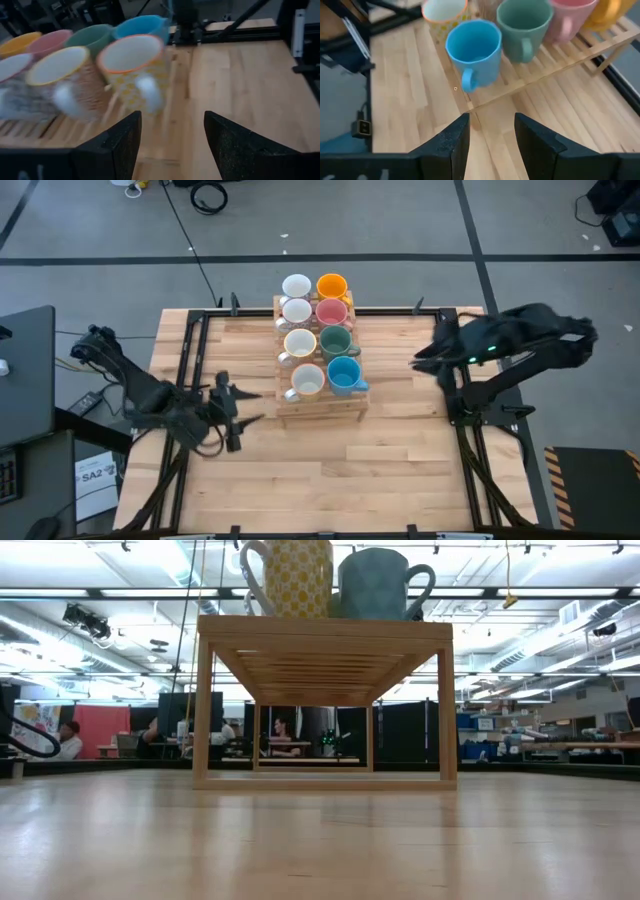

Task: Place coffee mugs
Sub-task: Return to Home Position

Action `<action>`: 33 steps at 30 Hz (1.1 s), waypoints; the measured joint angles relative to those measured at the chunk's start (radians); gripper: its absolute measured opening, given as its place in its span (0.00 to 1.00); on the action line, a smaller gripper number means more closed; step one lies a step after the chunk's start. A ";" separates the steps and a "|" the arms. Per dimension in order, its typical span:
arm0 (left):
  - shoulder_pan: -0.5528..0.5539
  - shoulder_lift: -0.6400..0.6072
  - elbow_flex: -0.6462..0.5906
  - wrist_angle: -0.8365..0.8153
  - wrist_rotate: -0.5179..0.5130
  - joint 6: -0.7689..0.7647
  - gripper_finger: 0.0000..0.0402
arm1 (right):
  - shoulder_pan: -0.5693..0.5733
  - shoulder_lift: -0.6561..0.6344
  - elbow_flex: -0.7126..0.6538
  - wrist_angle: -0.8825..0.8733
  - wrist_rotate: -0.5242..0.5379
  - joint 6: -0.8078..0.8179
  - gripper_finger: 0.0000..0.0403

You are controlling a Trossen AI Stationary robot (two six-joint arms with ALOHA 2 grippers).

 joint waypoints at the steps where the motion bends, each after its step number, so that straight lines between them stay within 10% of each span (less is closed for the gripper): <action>1: 0.019 -0.020 0.000 -0.019 0.009 0.000 0.56 | 0.000 -0.023 0.000 -0.002 0.000 -0.001 0.40; 20: 0.412 -0.476 -0.588 0.479 0.534 0.266 0.56 | 0.000 -0.528 -0.603 0.398 -0.008 -0.059 0.40; 33: 0.520 -0.822 -0.862 0.596 0.607 0.294 0.56 | 0.000 -0.817 -0.869 0.587 -0.055 -0.103 0.40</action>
